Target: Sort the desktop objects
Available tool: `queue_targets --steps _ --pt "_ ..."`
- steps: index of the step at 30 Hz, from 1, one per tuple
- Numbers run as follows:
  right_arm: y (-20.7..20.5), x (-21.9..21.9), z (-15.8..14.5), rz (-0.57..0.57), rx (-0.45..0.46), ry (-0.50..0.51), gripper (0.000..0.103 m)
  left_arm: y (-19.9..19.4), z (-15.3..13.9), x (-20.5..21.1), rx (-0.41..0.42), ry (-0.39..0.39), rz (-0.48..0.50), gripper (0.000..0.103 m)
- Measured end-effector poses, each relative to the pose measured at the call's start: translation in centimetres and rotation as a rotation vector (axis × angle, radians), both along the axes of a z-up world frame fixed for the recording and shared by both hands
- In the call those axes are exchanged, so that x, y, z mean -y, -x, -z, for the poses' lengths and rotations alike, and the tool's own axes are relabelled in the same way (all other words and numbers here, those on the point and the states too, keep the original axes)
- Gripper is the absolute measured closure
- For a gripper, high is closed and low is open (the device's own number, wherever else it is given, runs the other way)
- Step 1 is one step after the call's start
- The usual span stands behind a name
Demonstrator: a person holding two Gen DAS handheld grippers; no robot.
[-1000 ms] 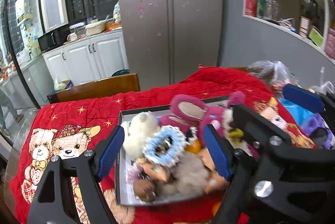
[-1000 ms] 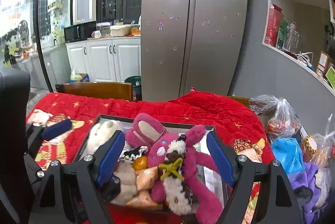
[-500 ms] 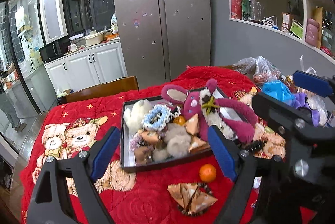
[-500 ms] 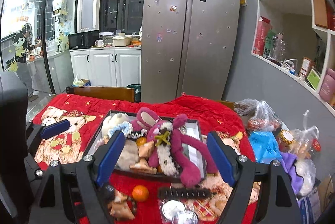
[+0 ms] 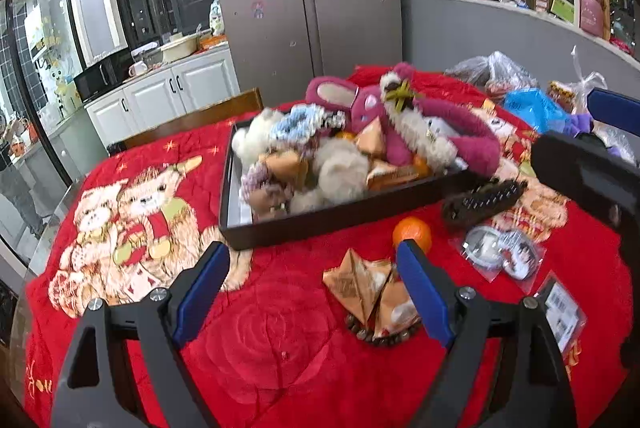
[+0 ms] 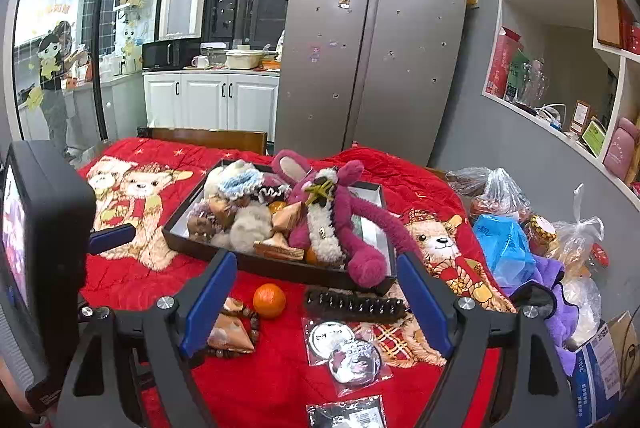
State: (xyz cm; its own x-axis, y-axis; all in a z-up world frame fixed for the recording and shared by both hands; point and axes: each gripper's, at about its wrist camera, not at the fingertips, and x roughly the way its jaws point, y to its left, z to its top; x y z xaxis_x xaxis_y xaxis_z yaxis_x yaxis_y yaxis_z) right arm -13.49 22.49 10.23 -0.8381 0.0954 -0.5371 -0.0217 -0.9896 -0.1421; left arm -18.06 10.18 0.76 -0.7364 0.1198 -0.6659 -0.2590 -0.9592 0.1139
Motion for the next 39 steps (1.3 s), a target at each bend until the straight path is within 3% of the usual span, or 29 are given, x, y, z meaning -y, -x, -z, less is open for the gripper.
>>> queue_targets --steps 8,17,23,39 --pt "0.8 2.2 4.1 -0.065 0.071 -0.019 0.018 1.5 3.1 0.9 0.054 0.004 -0.026 0.017" --pt "2.1 1.6 7.1 -0.078 0.131 0.059 0.018 2.0 4.4 1.8 0.068 0.011 -0.041 0.017" --pt "2.6 1.0 8.1 -0.077 0.159 0.111 0.018 2.0 4.8 2.3 0.055 0.008 -0.05 0.016" --pt "2.8 1.6 9.2 -0.097 0.188 0.098 0.018 2.3 5.6 4.1 0.067 -0.004 -0.1 0.015"
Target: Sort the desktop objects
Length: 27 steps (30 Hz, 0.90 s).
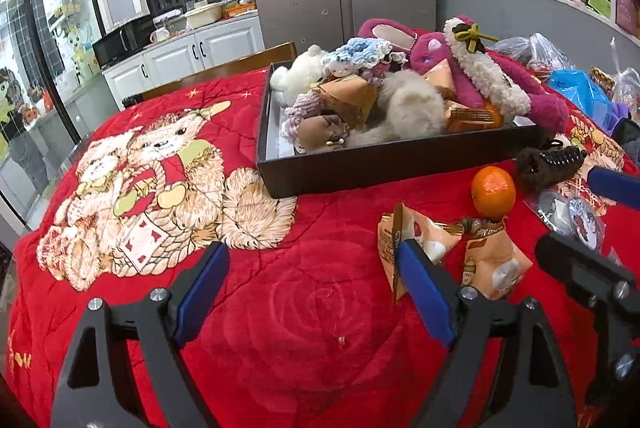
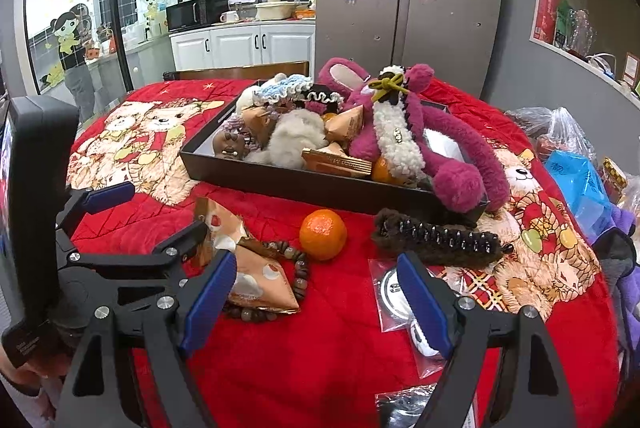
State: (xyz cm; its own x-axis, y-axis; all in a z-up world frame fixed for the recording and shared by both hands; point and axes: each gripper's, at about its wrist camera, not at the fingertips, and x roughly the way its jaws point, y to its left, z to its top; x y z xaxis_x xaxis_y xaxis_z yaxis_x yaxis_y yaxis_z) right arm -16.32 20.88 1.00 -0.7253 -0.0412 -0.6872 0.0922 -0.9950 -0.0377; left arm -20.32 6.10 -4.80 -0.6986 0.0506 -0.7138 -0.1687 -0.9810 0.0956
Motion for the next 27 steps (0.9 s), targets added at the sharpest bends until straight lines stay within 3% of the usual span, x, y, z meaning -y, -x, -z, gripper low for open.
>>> queue_targets --steps 8,11,13,18,24,26,27 --pt "0.3 0.9 1.1 -0.026 0.027 -0.004 0.018 0.5 0.5 0.4 0.022 -0.015 -0.004 0.018" --pt "0.5 1.1 1.3 -0.031 0.031 -0.008 0.018 0.9 0.9 0.5 0.047 -0.031 0.001 0.043" --pt "0.6 1.3 1.6 -0.037 0.047 0.005 0.018 1.5 1.8 0.5 0.1 -0.036 0.003 0.07" --pt "0.6 1.7 2.0 -0.048 0.06 0.006 0.018 1.7 2.0 0.6 0.114 -0.057 0.017 0.082" --pt "1.1 1.5 2.7 -0.037 0.085 0.006 0.018 1.6 2.0 0.3 0.107 -0.045 0.021 0.081" --pt "1.2 1.5 3.0 -0.035 0.09 0.001 0.018 1.5 2.0 0.4 0.108 -0.047 0.017 0.075" --pt "1.2 1.6 3.2 -0.037 0.095 0.0 0.019 1.5 2.1 0.5 0.109 -0.045 0.013 0.065"
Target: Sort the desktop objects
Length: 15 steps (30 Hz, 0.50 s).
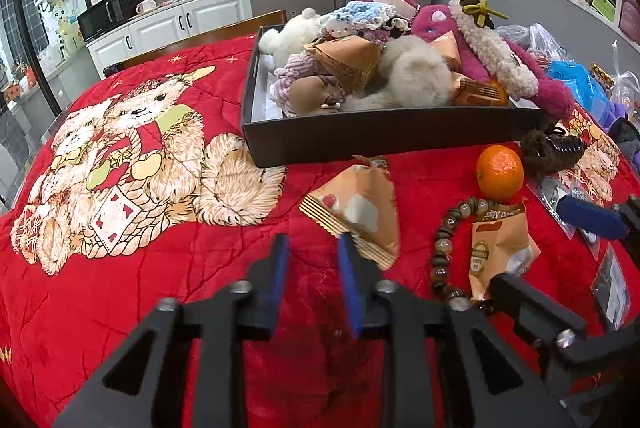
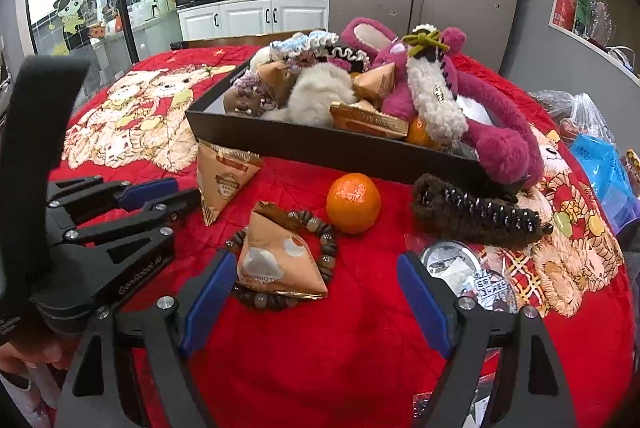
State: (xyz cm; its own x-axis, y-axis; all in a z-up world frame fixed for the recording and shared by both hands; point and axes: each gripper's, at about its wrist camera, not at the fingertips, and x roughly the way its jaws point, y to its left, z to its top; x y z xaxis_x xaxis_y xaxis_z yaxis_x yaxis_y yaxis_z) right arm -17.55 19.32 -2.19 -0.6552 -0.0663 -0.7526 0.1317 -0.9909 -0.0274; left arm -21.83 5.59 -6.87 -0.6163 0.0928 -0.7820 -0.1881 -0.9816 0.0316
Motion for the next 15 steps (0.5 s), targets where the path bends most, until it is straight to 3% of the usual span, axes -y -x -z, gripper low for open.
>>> queue_targets --steps 1,4,10,11,14,15 --pt "0.1 0.1 0.2 -0.003 0.006 -0.003 0.018 0.1 0.0 0.1 0.001 0.009 -0.009 0.057" --pt "0.3 0.3 0.6 -0.007 0.015 0.001 0.019 0.0 -0.1 0.5 -0.003 -0.009 -0.011 0.051" --pt "0.4 0.2 1.0 -0.011 0.021 0.011 0.019 -0.1 -0.1 0.3 -0.004 -0.011 0.013 0.044" --pt "0.4 0.2 1.0 -0.011 0.022 0.015 0.022 -0.1 -0.1 0.1 -0.006 -0.007 0.026 0.043" --pt "0.6 0.2 1.2 -0.021 0.051 0.02 0.053 -0.5 -0.3 -1.0 -0.024 0.024 0.066 0.042" --pt "0.6 0.2 1.3 -0.024 0.055 0.023 0.054 -0.6 -0.3 -1.3 -0.03 0.038 0.069 0.042"
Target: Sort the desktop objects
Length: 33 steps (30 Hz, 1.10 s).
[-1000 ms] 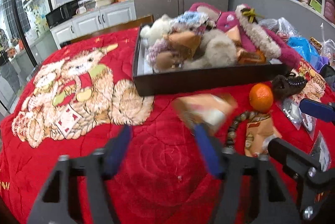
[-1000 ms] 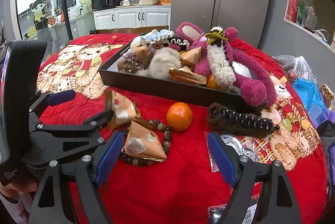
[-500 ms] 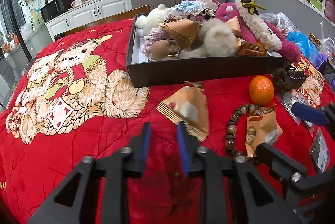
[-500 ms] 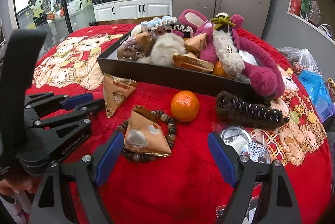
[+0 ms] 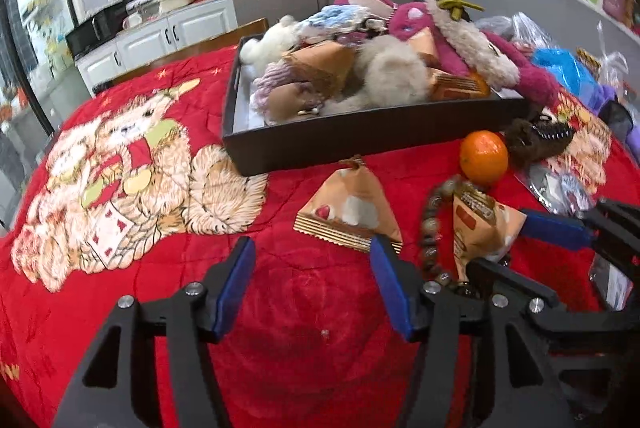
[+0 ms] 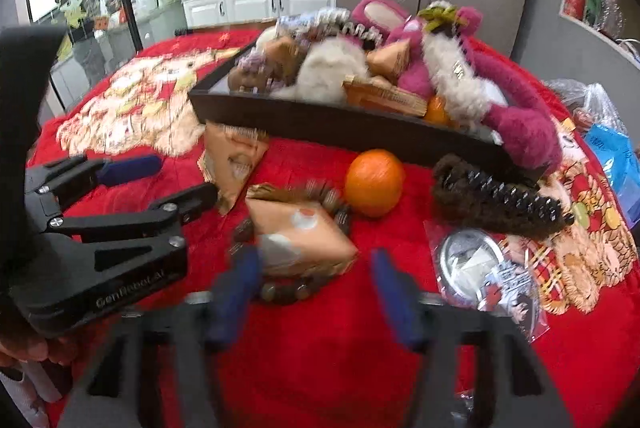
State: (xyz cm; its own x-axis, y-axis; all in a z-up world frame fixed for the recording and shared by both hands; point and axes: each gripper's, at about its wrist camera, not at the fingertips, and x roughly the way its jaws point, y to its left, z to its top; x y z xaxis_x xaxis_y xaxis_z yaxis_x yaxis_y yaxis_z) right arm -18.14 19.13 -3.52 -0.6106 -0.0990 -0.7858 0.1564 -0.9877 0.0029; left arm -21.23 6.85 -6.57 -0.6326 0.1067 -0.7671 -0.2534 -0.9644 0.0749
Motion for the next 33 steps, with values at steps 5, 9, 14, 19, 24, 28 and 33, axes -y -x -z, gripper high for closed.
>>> queue_targets --steps 5,9,14,19,24,28,33 --pt "-0.3 0.1 -0.2 0.004 -0.013 -0.02 0.057 0.0 -0.2 0.2 -0.007 -0.014 -0.003 0.042" --pt "-0.3 -0.3 -0.5 0.012 -0.019 -0.015 0.058 0.6 -0.2 0.6 0.004 -0.043 -0.016 0.042" --pt "-0.3 -0.3 -0.5 0.01 -0.017 -0.004 0.058 1.3 0.2 0.0 0.037 -0.078 0.035 0.042" --pt "-0.4 -0.4 -0.6 0.004 -0.014 0.008 0.058 1.8 0.1 -0.6 0.021 -0.059 0.036 0.039" --pt "-0.4 -0.6 -0.5 0.005 -0.012 0.017 0.058 2.4 0.5 -0.8 0.045 -0.057 0.037 0.038" --pt "-0.5 -0.5 -0.6 0.003 -0.018 0.013 0.058 2.8 0.8 -0.9 0.062 -0.064 0.043 0.037" --pt "-0.5 -0.6 -0.6 0.004 -0.019 0.009 0.058 2.8 0.7 -1.3 0.056 -0.063 0.065 0.053"
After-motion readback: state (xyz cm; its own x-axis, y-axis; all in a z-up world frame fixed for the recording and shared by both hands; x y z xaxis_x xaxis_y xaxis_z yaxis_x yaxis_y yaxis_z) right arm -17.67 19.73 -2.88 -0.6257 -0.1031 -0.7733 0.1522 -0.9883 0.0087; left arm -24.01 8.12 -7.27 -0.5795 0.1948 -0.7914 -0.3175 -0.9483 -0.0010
